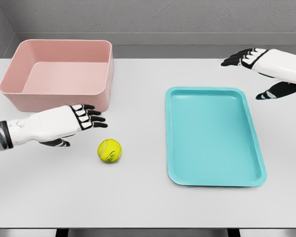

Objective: Put the tennis from the blue tray into the pink basket with both arms

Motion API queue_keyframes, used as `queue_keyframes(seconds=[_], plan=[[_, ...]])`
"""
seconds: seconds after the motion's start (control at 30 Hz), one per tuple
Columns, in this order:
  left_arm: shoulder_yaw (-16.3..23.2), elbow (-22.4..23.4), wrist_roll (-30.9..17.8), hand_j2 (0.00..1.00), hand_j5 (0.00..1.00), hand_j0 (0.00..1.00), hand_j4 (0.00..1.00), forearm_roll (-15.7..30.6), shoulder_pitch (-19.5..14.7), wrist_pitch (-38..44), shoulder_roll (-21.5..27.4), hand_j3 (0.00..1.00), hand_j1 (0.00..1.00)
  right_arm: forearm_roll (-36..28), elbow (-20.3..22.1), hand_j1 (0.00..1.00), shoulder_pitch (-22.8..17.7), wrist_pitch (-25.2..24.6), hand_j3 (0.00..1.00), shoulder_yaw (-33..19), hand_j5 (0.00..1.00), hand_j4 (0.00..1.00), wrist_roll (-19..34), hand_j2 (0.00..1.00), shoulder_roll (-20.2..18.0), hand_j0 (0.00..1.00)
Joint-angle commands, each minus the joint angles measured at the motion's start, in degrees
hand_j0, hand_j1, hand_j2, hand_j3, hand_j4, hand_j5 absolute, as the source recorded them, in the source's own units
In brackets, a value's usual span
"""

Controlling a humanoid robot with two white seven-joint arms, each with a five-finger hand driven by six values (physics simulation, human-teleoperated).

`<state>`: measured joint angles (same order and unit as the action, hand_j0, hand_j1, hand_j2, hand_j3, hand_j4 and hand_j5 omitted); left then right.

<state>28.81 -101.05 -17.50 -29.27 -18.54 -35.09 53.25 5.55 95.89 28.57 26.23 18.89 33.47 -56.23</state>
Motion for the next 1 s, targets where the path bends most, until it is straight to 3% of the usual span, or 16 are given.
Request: queue_keyframes(seconds=[0.0,0.13,0.2,0.27,0.63,0.97], plan=[[2.04,-0.46,0.01,1.00,1.00,1.00,1.00,-1.67,0.00,0.09,-1.75,1.00,1.00,-0.37,-0.62,1.00,0.00,0.23,1.00,-0.26,1.00,1.00,0.10,1.00,-0.11,1.00],[3.88,-0.46,-1.31,1.00,1.00,1.00,1.00,-6.32,-0.79,0.09,-3.59,1.00,1.00,-0.28,0.26,1.00,-0.09,0.58,1.00,-0.35,1.00,1.00,0.11,1.00,0.25,1.00],[7.93,-0.90,-3.77,1.00,1.00,1.00,1.00,-8.26,-3.78,0.09,-3.94,1.00,1.00,-0.28,0.34,1.00,0.00,0.58,1.00,-0.35,1.00,1.00,0.11,1.00,0.16,1.00],[8.02,-0.99,-5.08,1.00,1.00,1.00,1.00,-8.96,-4.48,0.09,-3.50,1.00,1.00,-0.28,0.35,1.00,-0.09,0.67,1.00,-0.35,1.00,1.00,0.11,1.00,0.16,1.00],[8.19,-1.34,-6.14,1.00,1.00,1.00,1.00,-8.70,-6.42,0.09,-3.50,1.00,1.00,-0.28,0.35,1.00,0.00,0.67,1.00,-0.35,1.00,1.00,0.11,1.00,0.25,1.00],[10.74,-1.43,-6.23,1.00,1.00,1.00,1.00,-8.08,-7.21,0.09,-5.53,1.00,1.00,-0.28,0.35,1.00,0.09,0.67,1.00,-0.43,1.00,1.00,0.11,1.00,0.33,1.00]])
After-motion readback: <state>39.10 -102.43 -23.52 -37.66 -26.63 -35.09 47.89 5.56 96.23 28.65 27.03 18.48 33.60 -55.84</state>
